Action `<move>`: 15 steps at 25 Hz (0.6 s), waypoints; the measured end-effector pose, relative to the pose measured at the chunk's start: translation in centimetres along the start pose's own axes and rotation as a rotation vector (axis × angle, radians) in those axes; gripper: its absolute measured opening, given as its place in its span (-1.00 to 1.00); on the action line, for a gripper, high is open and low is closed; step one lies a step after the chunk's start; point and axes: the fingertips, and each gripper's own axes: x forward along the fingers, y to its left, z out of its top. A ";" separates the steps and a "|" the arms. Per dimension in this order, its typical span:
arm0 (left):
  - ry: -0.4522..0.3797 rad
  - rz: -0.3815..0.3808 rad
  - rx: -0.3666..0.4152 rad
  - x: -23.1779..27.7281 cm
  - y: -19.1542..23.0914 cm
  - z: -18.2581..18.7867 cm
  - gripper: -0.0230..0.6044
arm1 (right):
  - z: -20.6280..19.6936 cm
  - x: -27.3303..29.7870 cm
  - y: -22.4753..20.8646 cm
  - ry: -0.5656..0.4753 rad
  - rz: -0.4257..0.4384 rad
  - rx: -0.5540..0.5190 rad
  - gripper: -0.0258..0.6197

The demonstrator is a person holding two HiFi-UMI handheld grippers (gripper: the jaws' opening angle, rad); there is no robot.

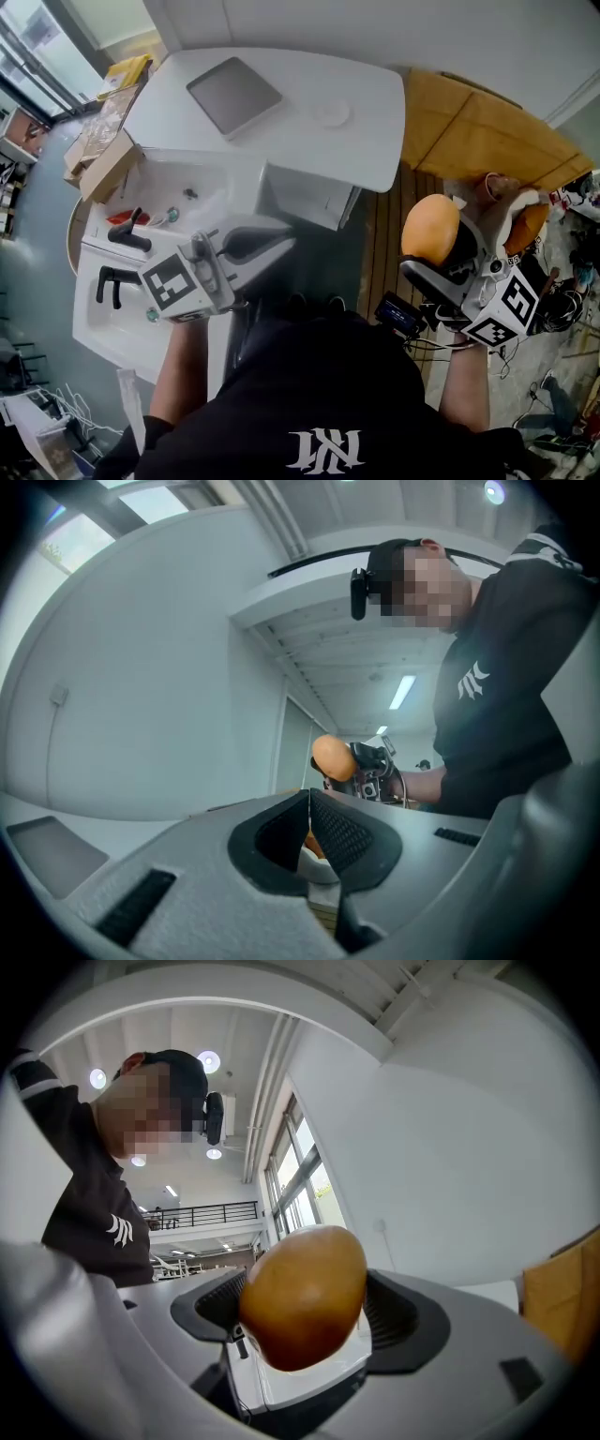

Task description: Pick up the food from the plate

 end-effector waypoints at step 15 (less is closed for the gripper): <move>0.079 -0.096 0.028 4.5 -2.7 -0.3 -0.91 | 0.4 -3.8 -0.8 -0.008 -0.021 -0.017 0.29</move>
